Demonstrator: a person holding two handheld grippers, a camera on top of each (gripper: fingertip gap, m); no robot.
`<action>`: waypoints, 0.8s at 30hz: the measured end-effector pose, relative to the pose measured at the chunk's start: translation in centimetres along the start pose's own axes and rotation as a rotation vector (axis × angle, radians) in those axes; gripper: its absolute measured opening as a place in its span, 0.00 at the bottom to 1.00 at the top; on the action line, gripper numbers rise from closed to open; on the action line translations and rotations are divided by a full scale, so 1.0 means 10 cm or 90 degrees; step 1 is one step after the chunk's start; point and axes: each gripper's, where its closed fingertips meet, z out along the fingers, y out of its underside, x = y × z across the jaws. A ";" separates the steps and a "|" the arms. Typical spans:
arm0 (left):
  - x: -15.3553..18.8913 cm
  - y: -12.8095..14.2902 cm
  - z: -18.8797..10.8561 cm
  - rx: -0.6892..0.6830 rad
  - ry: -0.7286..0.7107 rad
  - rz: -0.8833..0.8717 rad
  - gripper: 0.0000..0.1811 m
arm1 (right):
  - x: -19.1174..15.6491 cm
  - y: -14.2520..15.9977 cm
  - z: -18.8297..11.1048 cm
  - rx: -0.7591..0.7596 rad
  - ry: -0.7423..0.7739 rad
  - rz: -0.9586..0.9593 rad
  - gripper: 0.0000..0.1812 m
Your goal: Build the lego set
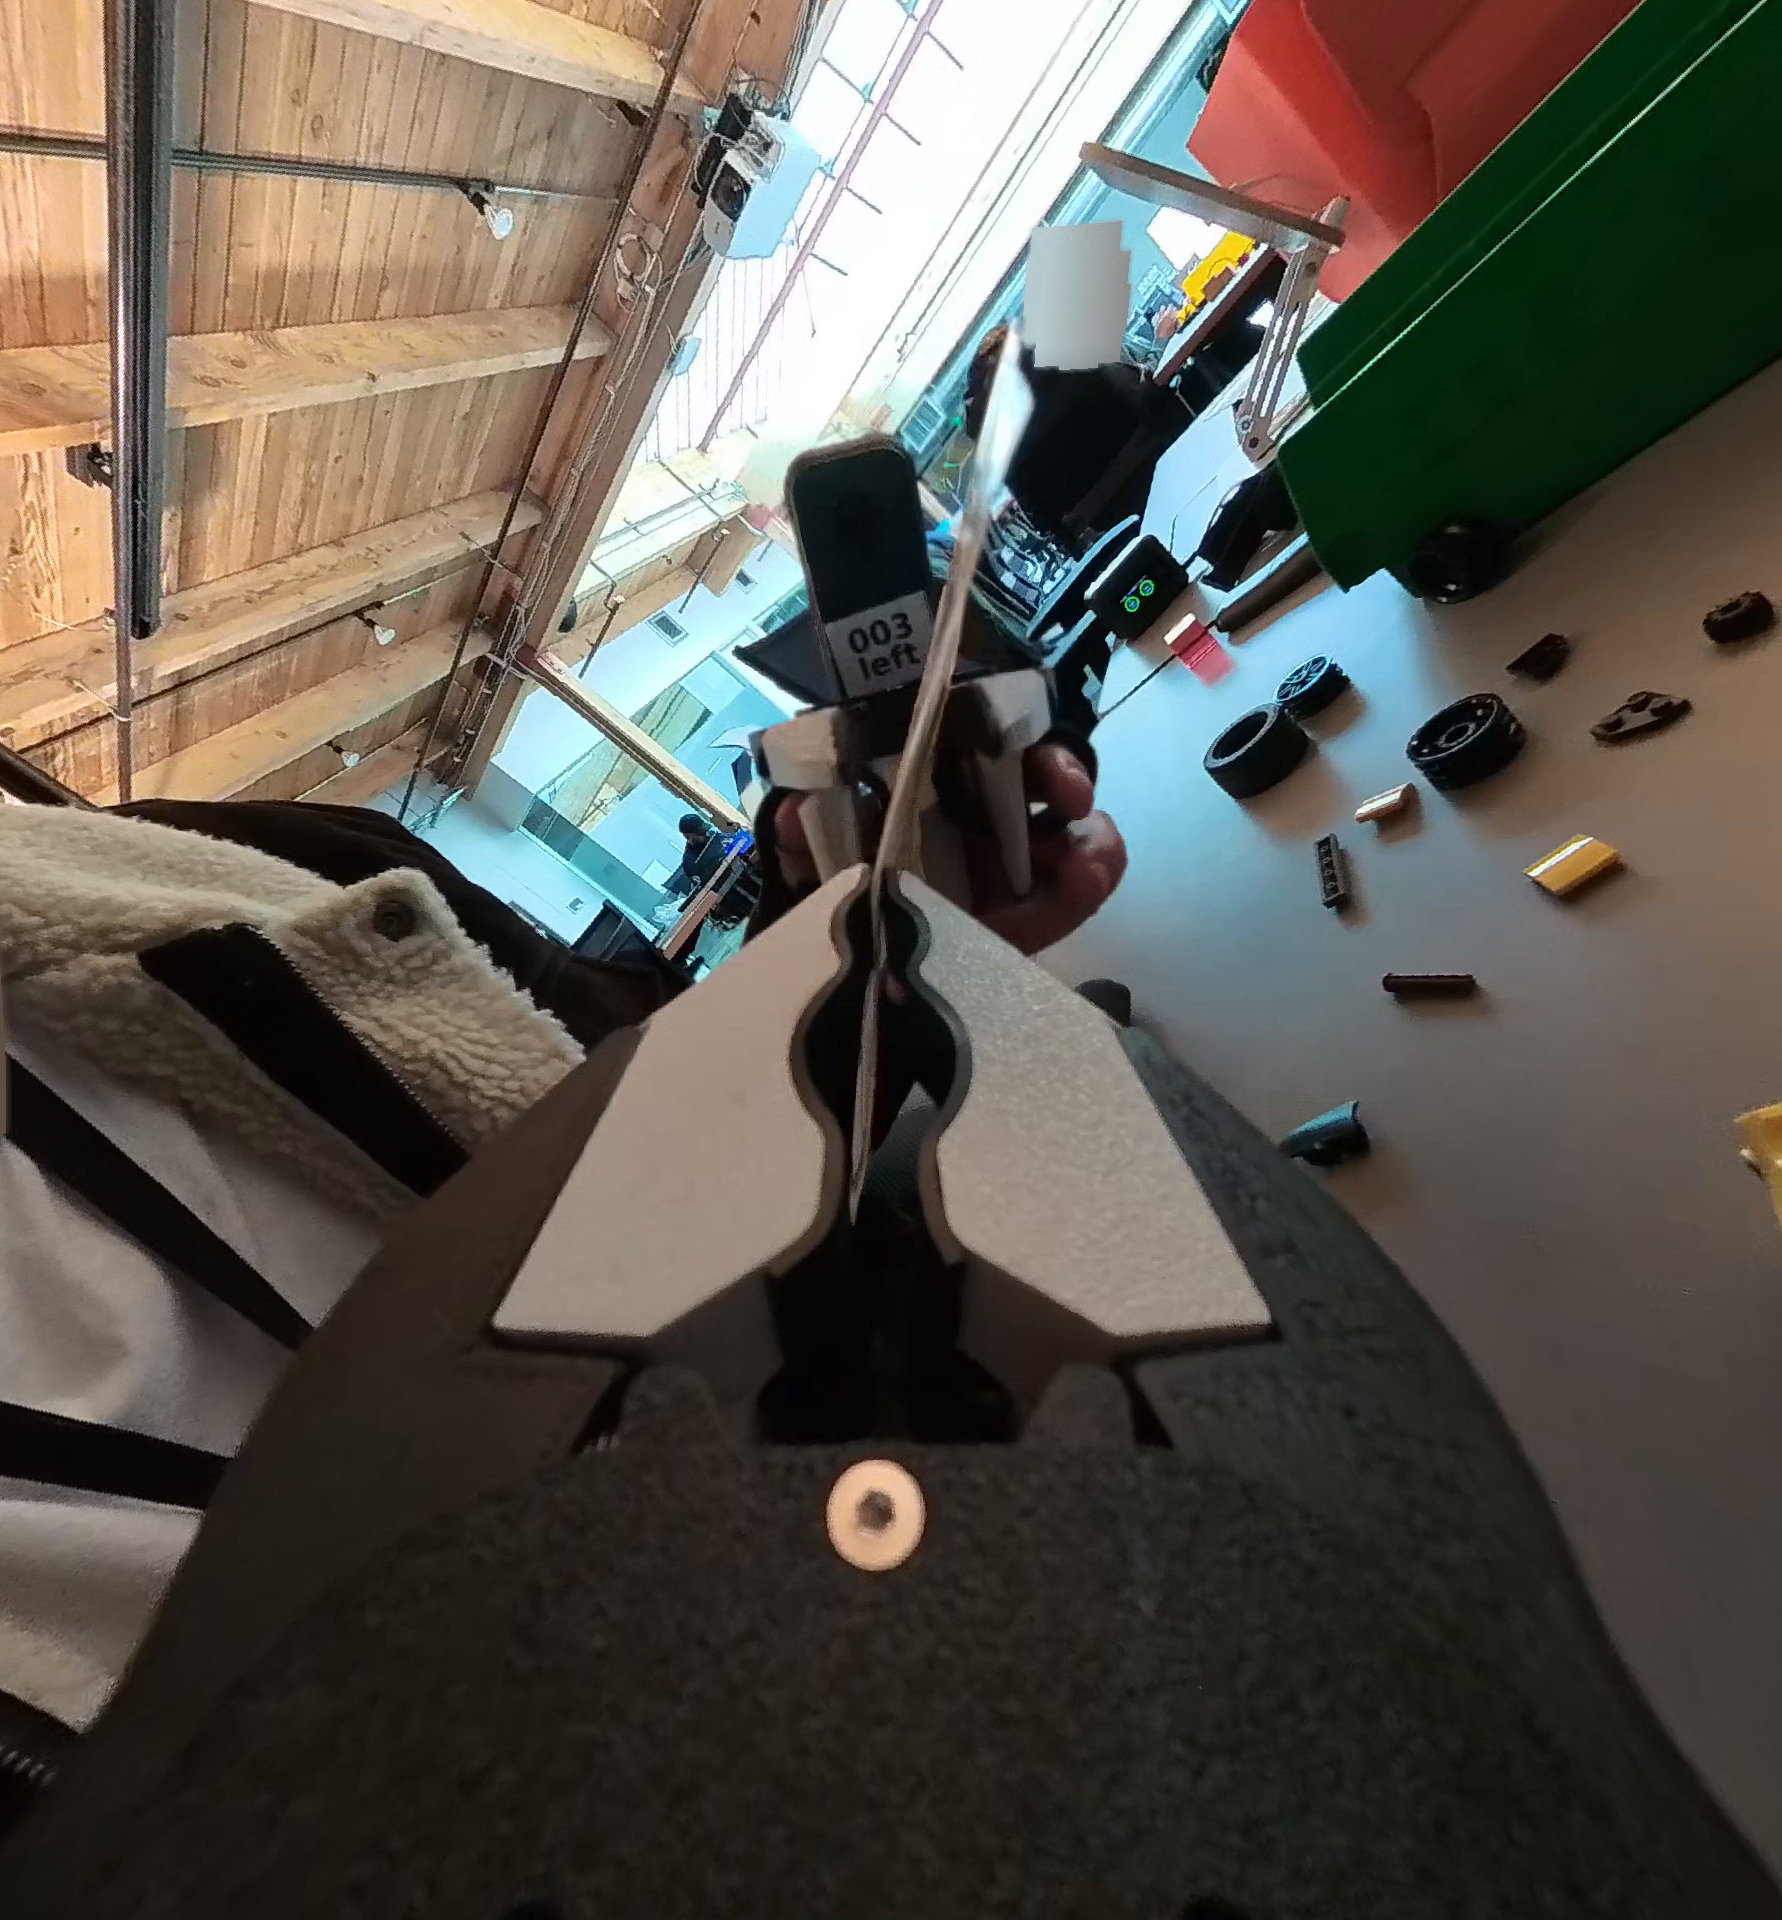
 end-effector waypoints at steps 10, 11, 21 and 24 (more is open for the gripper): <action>-0.11 -0.05 0.12 0.049 -0.007 -0.072 0.12 | 0.06 0.24 0.15 -0.080 0.048 -0.045 0.00; -0.10 -0.06 0.12 0.055 -0.004 -0.074 0.10 | 0.06 0.24 0.15 -0.078 0.048 -0.044 0.00; -0.02 -0.04 0.14 0.041 0.012 -0.054 0.00 | 0.08 0.22 0.13 -0.072 0.052 -0.035 0.00; -0.03 -0.06 0.12 0.052 0.005 -0.053 0.00 | 0.17 0.17 0.13 -0.059 0.075 -0.044 0.05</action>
